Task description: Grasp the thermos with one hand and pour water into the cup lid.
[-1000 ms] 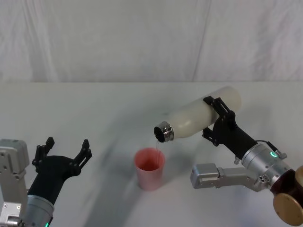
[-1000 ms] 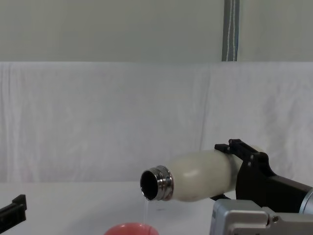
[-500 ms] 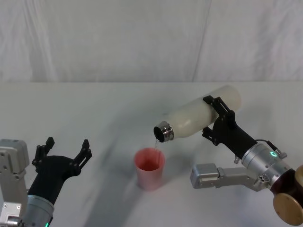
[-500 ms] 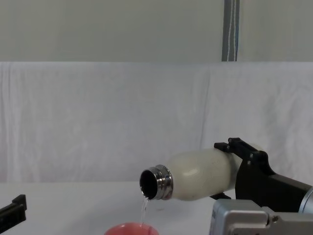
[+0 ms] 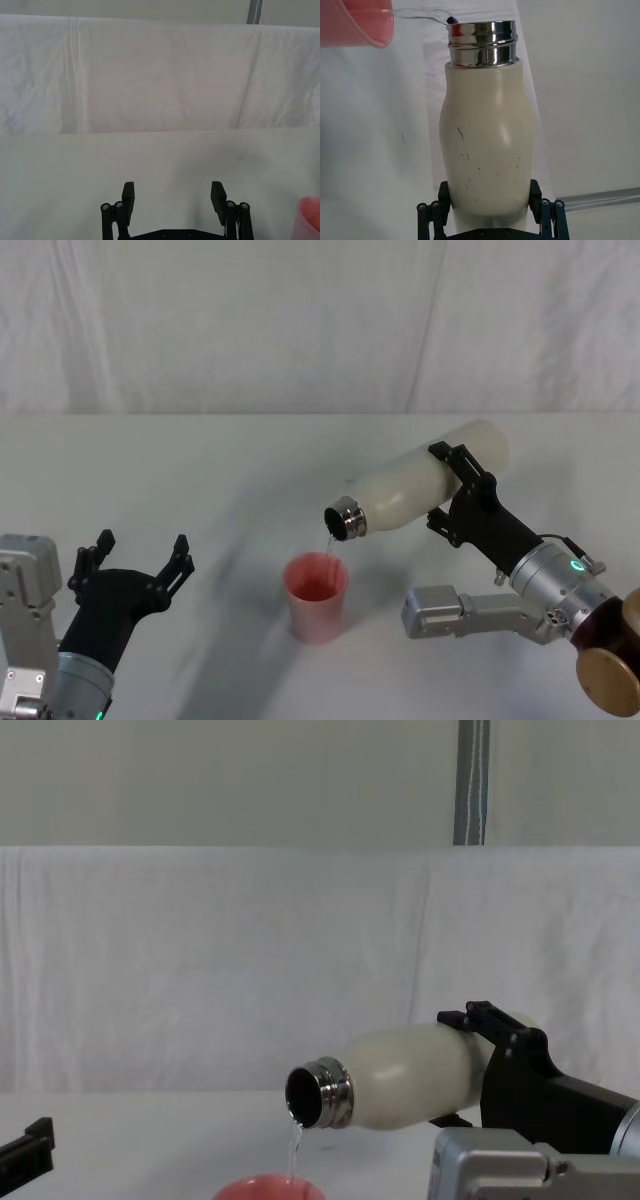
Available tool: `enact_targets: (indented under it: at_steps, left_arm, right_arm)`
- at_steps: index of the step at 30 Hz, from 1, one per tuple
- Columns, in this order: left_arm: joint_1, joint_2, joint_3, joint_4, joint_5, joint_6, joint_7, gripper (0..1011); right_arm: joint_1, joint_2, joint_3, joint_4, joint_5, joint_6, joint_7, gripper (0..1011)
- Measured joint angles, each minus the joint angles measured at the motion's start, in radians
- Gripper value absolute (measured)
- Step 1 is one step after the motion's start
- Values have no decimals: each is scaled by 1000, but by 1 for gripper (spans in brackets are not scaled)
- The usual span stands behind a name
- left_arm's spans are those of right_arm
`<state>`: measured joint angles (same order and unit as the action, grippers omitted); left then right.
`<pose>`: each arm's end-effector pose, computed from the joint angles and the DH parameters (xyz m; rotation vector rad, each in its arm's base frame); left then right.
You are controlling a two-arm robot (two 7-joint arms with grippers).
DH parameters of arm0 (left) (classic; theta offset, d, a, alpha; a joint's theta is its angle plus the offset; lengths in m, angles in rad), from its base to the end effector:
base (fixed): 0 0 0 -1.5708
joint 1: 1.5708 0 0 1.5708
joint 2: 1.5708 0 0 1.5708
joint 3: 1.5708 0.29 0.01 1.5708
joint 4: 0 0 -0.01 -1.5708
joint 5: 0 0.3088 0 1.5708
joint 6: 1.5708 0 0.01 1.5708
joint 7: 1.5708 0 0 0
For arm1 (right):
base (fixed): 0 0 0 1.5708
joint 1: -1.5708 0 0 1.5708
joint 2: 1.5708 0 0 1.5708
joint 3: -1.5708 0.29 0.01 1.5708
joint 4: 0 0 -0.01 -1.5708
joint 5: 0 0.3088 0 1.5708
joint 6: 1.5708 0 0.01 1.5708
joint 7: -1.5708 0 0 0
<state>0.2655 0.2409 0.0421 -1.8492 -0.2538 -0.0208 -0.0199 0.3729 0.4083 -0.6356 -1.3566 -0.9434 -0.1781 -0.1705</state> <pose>0.2529 0.0375 -0.2853 -0.0380 0.0141 1.4461 0.3888 0.0296 -0.2905 -0.6334 -1.3851 -0.8169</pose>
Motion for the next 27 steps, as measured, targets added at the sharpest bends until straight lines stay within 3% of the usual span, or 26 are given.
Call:
enact_targets:
  at_steps: [27]
  left_arm:
    - [0,0,0,0,0,0,0,1001]
  right_arm:
    - [-5,5,0,-3,-2,-2,-5,956]
